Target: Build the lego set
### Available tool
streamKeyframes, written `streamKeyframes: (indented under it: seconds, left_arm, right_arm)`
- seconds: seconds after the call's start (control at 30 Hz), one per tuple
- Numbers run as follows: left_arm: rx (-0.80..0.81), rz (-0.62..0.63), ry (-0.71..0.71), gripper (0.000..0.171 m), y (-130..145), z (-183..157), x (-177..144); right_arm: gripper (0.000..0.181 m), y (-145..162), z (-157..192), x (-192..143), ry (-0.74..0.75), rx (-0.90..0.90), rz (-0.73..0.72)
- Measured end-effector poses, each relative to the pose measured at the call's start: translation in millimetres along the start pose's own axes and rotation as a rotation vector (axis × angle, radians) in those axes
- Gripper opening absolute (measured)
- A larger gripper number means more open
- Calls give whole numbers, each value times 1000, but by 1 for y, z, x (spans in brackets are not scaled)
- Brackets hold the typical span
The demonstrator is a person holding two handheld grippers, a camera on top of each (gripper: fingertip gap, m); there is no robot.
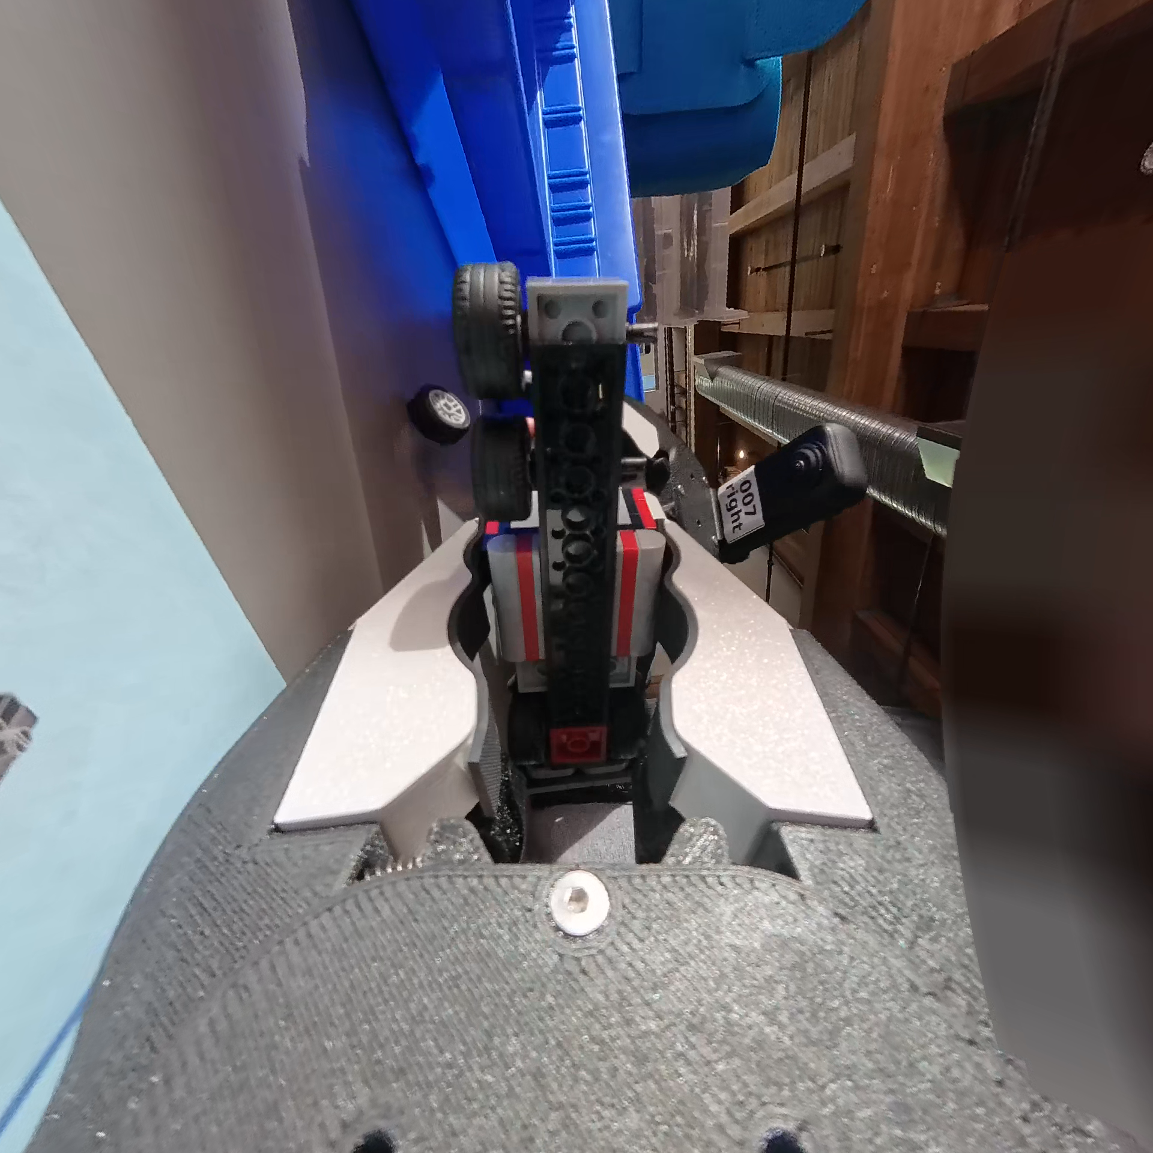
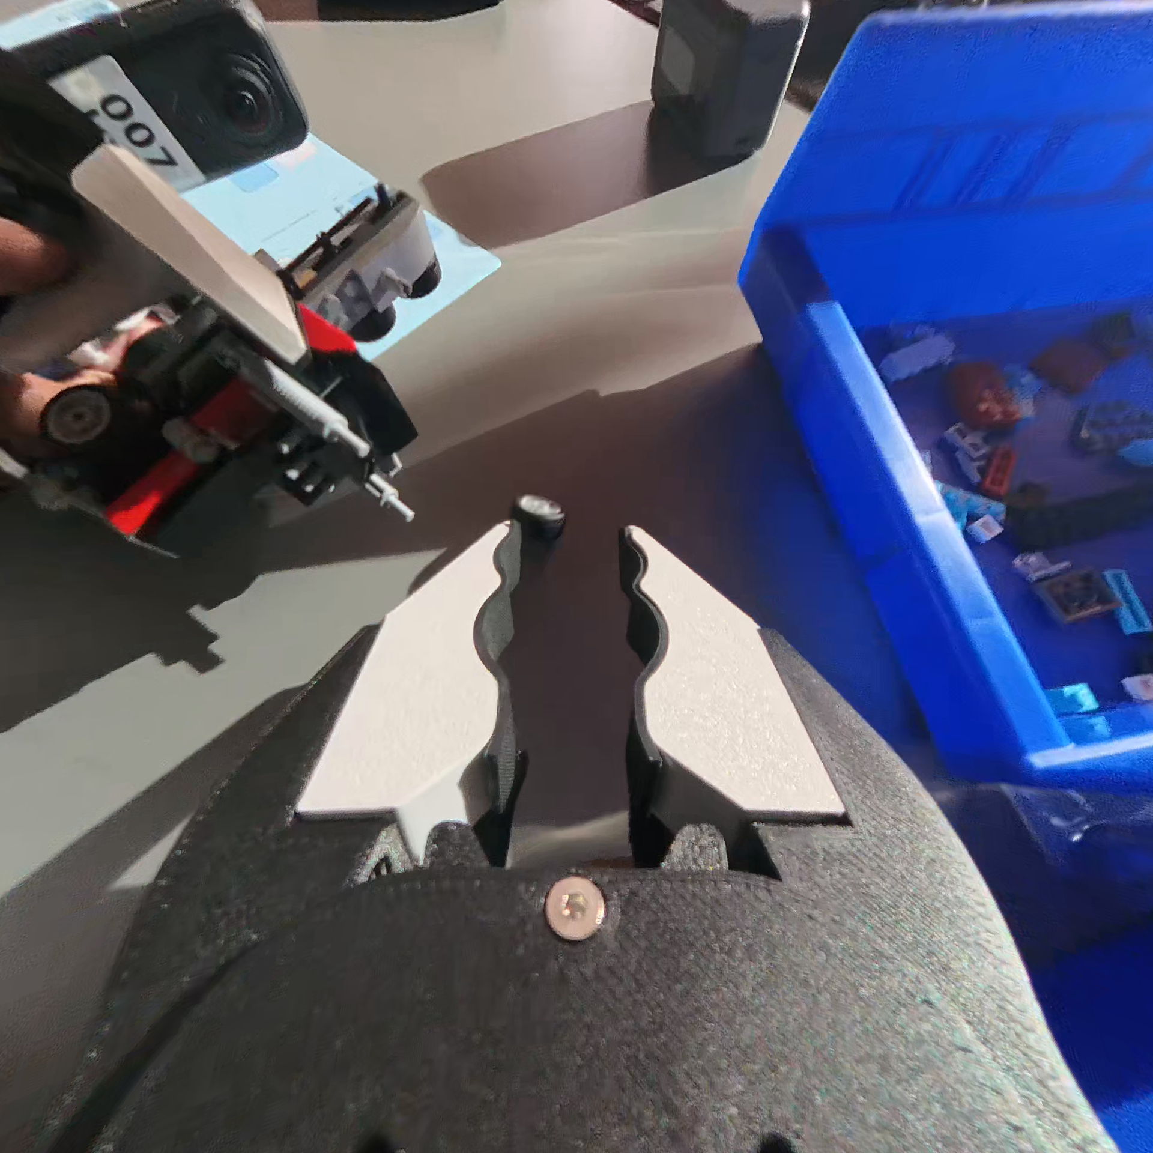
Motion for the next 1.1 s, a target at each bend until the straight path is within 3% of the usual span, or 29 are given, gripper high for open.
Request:
streamKeyframes:
  seconds: [0.13, 0.4, 0.67, 0.93, 1.1]
  left_arm:
    - [-4, 2, -1, 53, 0, 1, 1]
    - [1, 4, -4, 53, 0, 2, 3]
    - [-1, 6, 3, 53, 0, 2, 2]
    - [-1, 6, 4, 53, 0, 2, 2]
    - [-1, 0, 7, 53, -2, 2, 2]
  right_arm:
    - [34, 15, 9, -5, -1, -21, 47]
    - [28, 10, 22, 17, -27, -129, 125]
    - [23, -4, 14, 14, -25, -216, 90]
    - [24, -9, 2, 10, -180, -394, 277]
    - [32, -5, 2, 5, -180, -266, 282]
Point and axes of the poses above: each gripper's, where its closed fingertips meet, x out along the fingers, y out of its underside, z = x × y across the jaws, the point moved 7 cm from there along -x, back along the fingers, and after that the axes turned 14 degrees about y, right-handed, at the moved point
